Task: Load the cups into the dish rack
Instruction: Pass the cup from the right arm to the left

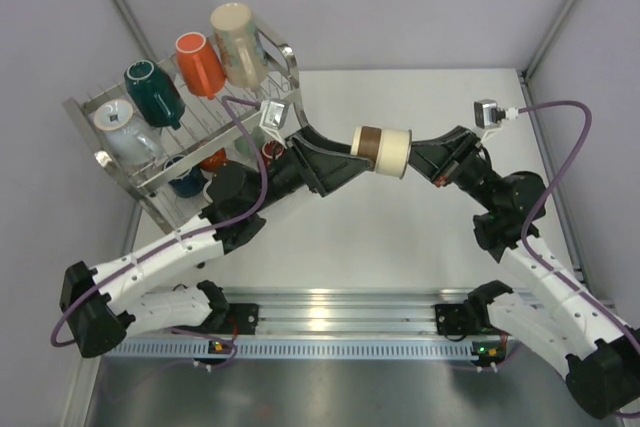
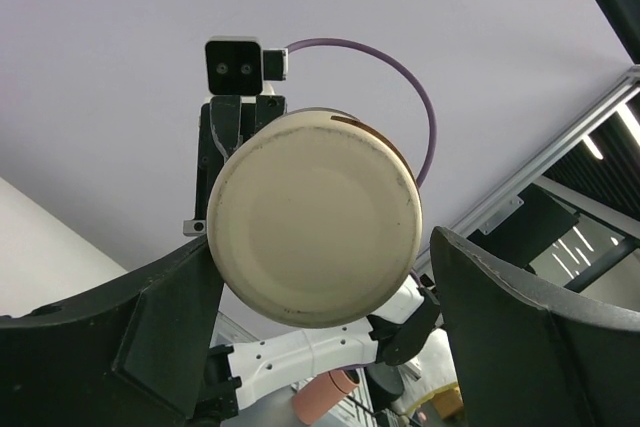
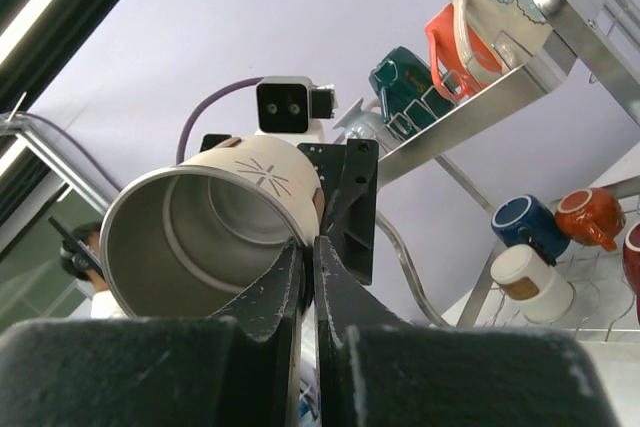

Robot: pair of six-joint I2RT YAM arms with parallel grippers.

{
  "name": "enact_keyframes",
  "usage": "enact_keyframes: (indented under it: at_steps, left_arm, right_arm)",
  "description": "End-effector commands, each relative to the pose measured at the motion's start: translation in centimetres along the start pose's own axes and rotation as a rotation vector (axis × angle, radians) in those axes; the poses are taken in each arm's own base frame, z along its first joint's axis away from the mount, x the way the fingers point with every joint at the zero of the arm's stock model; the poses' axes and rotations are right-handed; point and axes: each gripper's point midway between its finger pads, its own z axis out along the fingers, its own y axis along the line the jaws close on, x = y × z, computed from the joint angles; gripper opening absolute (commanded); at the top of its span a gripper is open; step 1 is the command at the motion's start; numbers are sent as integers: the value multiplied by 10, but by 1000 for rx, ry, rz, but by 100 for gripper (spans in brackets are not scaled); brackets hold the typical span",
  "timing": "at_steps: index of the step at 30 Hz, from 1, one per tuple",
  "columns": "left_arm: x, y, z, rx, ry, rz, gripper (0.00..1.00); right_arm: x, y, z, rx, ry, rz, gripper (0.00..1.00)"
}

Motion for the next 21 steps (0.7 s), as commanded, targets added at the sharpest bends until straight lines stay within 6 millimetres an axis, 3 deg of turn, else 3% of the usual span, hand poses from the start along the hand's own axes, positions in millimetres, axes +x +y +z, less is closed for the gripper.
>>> enact_keyframes:
  at_steps: [1,7,12,16,19,21]
  left_arm:
    - [-15,-23,4,89,-70,45,86]
    - [-23,-16,1,53,-124,72,85]
    - [-24,-10,1,35,-136,88,72]
    - [-19,-4,1,24,-122,78,41]
    - [-16,4,-3,2,-125,69,12]
    - [-16,7,-5,-9,-135,70,0]
  right_arm:
    - [-6,6,-2,-31,-28,-39,0]
    - [2,-4,-6,-9,-15,-27,0]
    - [12,-15,-10,5,16,-8,0]
    - [19,-26,-15,29,33,0,0]
    - [23,-30,-19,45,45,-9,23]
    - [26,-36,-22,81,55,-14,32]
